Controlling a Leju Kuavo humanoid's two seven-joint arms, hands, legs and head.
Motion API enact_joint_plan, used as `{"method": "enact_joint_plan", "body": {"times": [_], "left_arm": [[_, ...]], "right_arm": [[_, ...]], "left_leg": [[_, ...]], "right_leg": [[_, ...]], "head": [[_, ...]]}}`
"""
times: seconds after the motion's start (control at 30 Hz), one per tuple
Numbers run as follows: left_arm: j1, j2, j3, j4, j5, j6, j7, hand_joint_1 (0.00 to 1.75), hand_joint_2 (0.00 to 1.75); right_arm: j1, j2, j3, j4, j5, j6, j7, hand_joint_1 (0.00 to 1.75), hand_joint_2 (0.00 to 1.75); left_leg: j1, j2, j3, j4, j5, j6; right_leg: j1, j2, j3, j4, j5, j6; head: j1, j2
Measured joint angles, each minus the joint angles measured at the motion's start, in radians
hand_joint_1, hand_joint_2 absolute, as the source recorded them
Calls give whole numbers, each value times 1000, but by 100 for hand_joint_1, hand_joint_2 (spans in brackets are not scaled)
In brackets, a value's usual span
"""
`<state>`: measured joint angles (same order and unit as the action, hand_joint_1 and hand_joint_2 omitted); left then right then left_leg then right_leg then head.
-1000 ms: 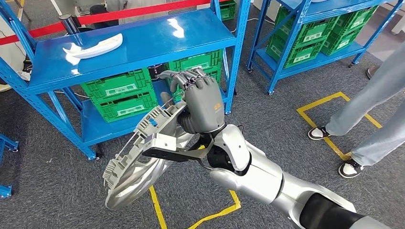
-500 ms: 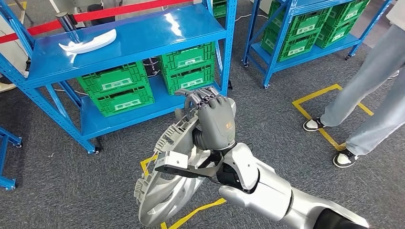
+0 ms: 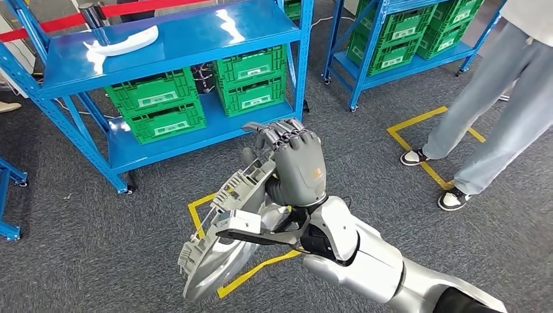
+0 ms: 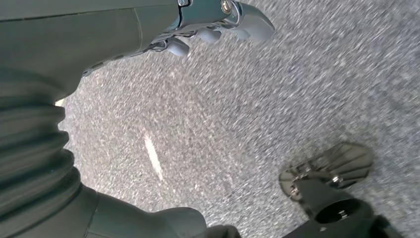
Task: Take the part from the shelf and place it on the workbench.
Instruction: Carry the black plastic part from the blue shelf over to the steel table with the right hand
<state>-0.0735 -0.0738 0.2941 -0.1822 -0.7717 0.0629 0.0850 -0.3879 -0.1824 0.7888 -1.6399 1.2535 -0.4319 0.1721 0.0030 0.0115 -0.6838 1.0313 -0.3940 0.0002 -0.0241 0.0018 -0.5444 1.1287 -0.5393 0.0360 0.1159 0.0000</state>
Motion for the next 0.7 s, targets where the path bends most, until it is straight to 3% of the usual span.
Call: {"method": "enact_joint_plan", "body": {"times": [0.07,0.13,0.17,0.2,0.3,0.33,0.4,0.43,0.47,0.53,0.57,0.63,0.67,0.7], "left_arm": [[0,0,0,-1,3,1,2,0,175],[2,1,1,-1,9,1,3,0,175],[4,1,2,0,13,2,2,0,175],[6,0,3,1,16,3,2,0,175],[7,-1,5,2,20,7,-2,0,175],[6,-1,5,2,21,8,-3,0,175],[6,-1,5,2,22,9,-3,0,175],[6,-1,5,2,22,9,-3,0,175],[5,0,5,0,23,9,-3,0,175],[2,2,6,-3,25,12,-5,0,175],[1,2,7,-4,26,14,-6,0,175],[0,1,11,-4,28,19,-6,0,175],[1,0,13,-3,28,20,-5,0,175],[1,0,15,-3,28,21,-4,0,175]], "right_arm": [[-11,5,0,2,-6,1,-8,175,175],[-16,8,1,6,-11,2,-14,175,175],[-18,10,2,9,-14,2,-16,175,175],[-21,14,3,13,-16,3,-18,175,175],[-30,25,5,21,-20,5,-26,175,175],[-32,27,6,23,-21,7,-28,175,175],[-33,30,8,28,-22,10,-30,175,175],[-34,31,9,29,-22,11,-30,175,175],[-36,33,10,30,-24,11,-30,175,175],[-45,38,10,31,-27,11,-31,175,175],[-51,41,11,31,-30,12,-32,175,175],[-60,45,13,35,-34,12,-32,175,175],[-62,46,13,37,-35,12,-32,175,175],[-64,47,13,40,-36,12,-32,175,175]], "left_leg": [[-1,-2,-19,11,19,-13],[2,-4,-23,6,36,-25],[5,-5,-28,13,21,-31],[6,-6,-37,35,-13,-36],[8,-7,-70,202,-165,-47],[7,-7,-72,260,-183,-47],[7,-8,-39,296,-153,-40],[5,-9,4,261,-128,-33],[1,-11,64,195,-121,-23],[-9,-15,186,33,-153,-8],[-16,-16,218,-19,-170,-2],[-20,-16,220,-51,-159,6],[-19,-13,211,-58,-143,14],[-16,-10,199,-64,-126,21]], "right_leg": [[4,1,49,-89,-45,-14],[7,-2,36,-93,-36,-35],[8,-4,26,-92,-25,-45],[6,-6,14,-92,-11,-53],[8,-8,-33,-92,31,-64],[10,-8,-49,-91,46,-64],[14,-9,-84,-90,74,-62],[15,-10,-102,-90,88,-61],[16,-10,-116,-90,101,-58],[14,-11,-131,-93,126,-50],[11,-13,-132,-98,138,-44],[7,-14,-135,-112,162,-31],[6,-12,-141,-112,157,-25],[6,-10,-151,-97,131,-21]], "head": [[2,0],[-1,0],[-3,0],[-6,0],[-19,0],[-21,0],[-22,0],[-21,0],[-21,0],[-21,0],[-22,0],[-26,0],[-28,0],[-29,0]]}}
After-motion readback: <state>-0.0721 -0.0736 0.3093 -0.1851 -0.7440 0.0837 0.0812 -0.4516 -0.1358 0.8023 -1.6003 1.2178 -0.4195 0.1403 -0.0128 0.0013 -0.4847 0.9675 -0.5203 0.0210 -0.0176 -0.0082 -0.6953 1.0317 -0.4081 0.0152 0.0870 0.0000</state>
